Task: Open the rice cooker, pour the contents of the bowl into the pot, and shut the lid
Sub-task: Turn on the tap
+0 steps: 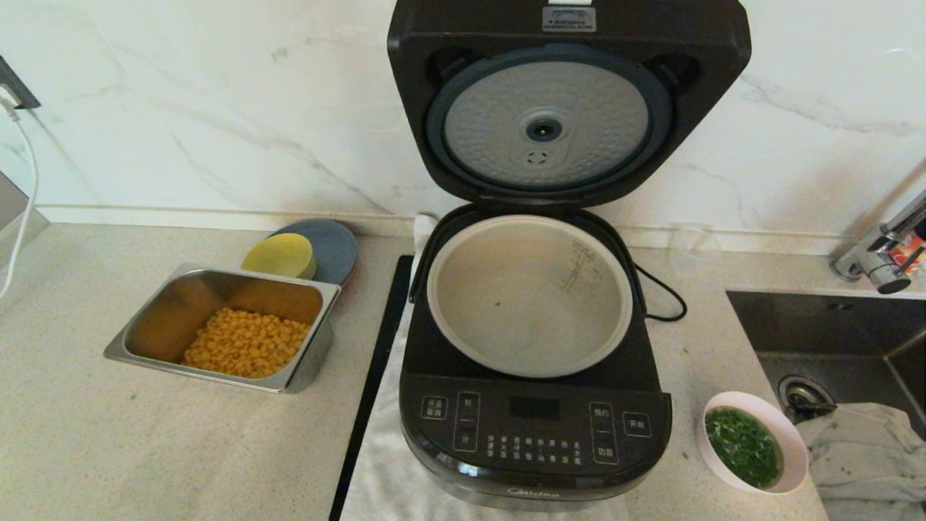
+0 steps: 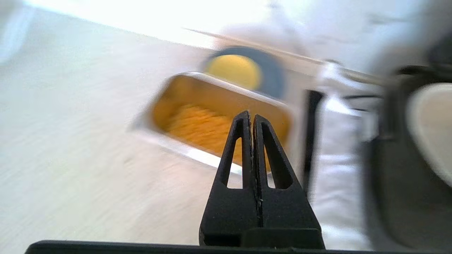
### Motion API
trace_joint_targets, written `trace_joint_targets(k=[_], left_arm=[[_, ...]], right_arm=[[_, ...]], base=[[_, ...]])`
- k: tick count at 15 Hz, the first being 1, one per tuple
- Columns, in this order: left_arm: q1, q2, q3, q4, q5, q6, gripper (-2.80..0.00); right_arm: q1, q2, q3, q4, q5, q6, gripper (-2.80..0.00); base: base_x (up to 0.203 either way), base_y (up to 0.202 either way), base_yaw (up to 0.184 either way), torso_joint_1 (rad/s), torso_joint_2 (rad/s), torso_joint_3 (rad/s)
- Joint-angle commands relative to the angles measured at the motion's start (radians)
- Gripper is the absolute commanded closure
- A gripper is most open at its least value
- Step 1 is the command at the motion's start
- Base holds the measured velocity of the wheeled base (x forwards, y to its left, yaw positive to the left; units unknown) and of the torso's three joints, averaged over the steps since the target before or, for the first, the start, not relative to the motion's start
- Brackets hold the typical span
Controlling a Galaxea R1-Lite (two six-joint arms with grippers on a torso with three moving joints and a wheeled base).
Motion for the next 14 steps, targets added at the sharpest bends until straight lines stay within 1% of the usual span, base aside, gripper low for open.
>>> trace_joint_targets(k=[1, 3, 5, 7, 8, 9, 10, 11, 12, 13, 14], left_arm=[[0.039, -0.21, 0.12, 0.001, 0.043, 0.001, 0.0], [0.086, -0.325, 0.211, 0.003, 0.07, 0.019, 0.0], [0.13, -0.411, 0.299, -0.005, 0.08, 0.043, 0.0], [0.161, -0.528, 0.358, 0.007, 0.077, 0.065, 0.0], [0.168, -0.601, 0.403, 0.018, 0.074, 0.091, 0.0], [0.173, -0.647, 0.472, 0.022, 0.067, 0.114, 0.0], [0.176, -0.659, 0.525, 0.023, 0.05, 0.13, 0.0], [0.177, -0.659, 0.538, 0.032, -0.013, 0.141, 0.0], [0.178, -0.659, 0.535, 0.052, -0.121, 0.156, 0.0], [0.178, -0.659, 0.525, 0.112, -0.229, 0.19, 0.0], [0.178, -0.659, 0.509, 0.189, -0.292, 0.224, 0.0]], right_arm=[[0.0, 0.001, 0.0, 0.0, 0.0, 0.0, 0.0], [0.0, 0.001, 0.0, 0.0, 0.0, 0.0, 0.0], [0.0, 0.001, 0.0, 0.0, 0.0, 0.0, 0.0], [0.0, 0.001, 0.0, 0.0, 0.0, 0.0, 0.0], [0.0, 0.001, 0.0, 0.0, 0.0, 0.0, 0.0], [0.0, 0.001, 0.0, 0.0, 0.0, 0.0, 0.0], [0.0, 0.001, -0.001, -0.001, 0.0, 0.0, 0.0], [0.0, 0.001, 0.0, 0.0, 0.0, 0.0, 0.0], [0.0, 0.001, 0.0, 0.0, 0.0, 0.0, 0.0], [0.0, 0.001, 0.0, 0.0, 0.0, 0.0, 0.0], [0.0, 0.001, 0.0, 0.0, 0.0, 0.0, 0.0]], base=[[0.0, 0.0, 0.0, 0.0, 0.0, 0.0], [0.0, 0.0, 0.0, 0.0, 0.0, 0.0], [0.0, 0.0, 0.0, 0.0, 0.0, 0.0], [0.0, 0.0, 0.0, 0.0, 0.0, 0.0], [0.0, 0.0, 0.0, 0.0, 0.0, 0.0], [0.0, 0.0, 0.0, 0.0, 0.0, 0.0], [0.0, 0.0, 0.0, 0.0, 0.0, 0.0], [0.0, 0.0, 0.0, 0.0, 0.0, 0.0], [0.0, 0.0, 0.0, 0.0, 0.0, 0.0], [0.0, 0.0, 0.0, 0.0, 0.0, 0.0], [0.0, 0.0, 0.0, 0.0, 0.0, 0.0]])
